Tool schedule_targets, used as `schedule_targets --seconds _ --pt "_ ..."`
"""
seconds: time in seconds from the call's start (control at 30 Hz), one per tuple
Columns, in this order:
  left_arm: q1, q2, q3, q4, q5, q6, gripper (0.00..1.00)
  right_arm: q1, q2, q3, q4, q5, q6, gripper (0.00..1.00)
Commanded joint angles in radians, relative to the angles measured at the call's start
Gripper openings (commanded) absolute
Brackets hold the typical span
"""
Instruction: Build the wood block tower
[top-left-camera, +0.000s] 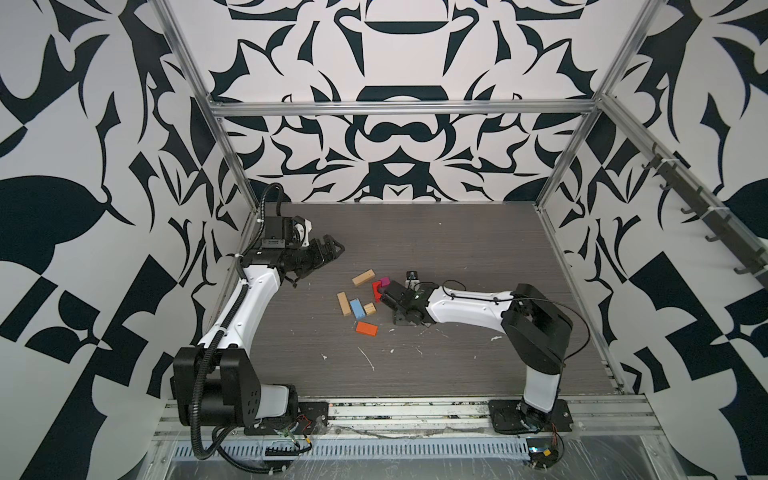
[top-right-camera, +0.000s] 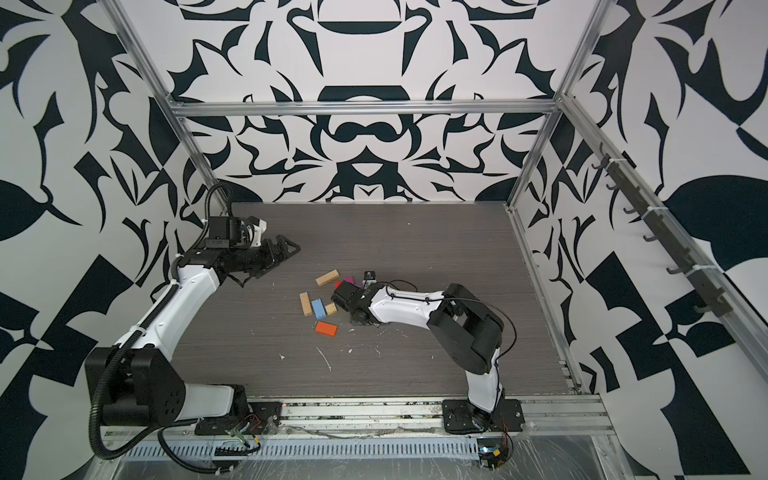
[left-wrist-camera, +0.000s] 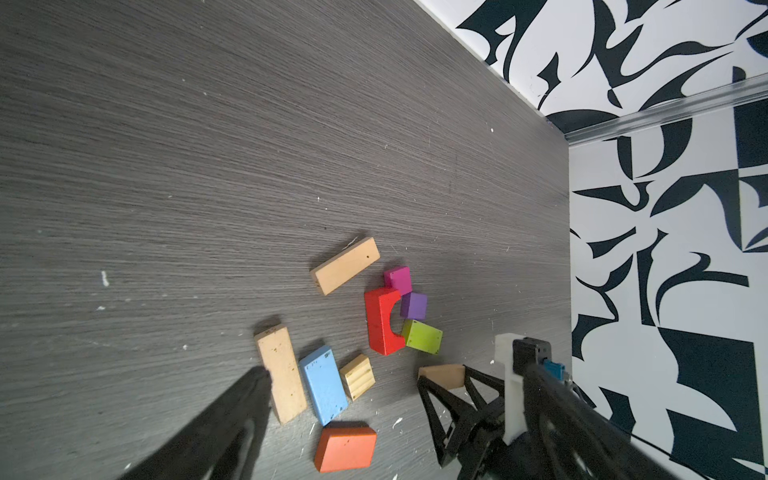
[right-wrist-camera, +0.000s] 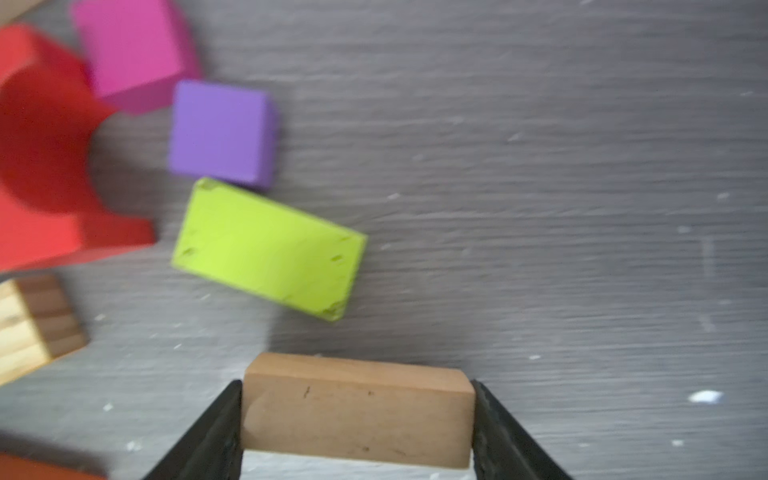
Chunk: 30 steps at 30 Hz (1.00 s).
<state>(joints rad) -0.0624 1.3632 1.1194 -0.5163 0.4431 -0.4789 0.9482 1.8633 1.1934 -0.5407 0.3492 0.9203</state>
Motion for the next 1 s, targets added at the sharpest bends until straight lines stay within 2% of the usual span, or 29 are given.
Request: schedule_targets --seconds 0.0,0.43,0.97 --pt "-0.004 0.01 -0.016 -0.01 0.012 -0.003 0.97 -0.03 -0.061 -0.029 0.009 0.02 -0.041 0.65" --pt "-0.005 0.015 -0.015 -0.013 0.015 0.0 0.97 -0.146 -0.112 -0.095 0.08 -0.016 -0.201 0.67" --pt "-0.013 0.027 -0.009 -0.026 0.014 0.01 0.97 -0.208 -0.068 -0.114 0.142 -0.041 -0.263 0.71"
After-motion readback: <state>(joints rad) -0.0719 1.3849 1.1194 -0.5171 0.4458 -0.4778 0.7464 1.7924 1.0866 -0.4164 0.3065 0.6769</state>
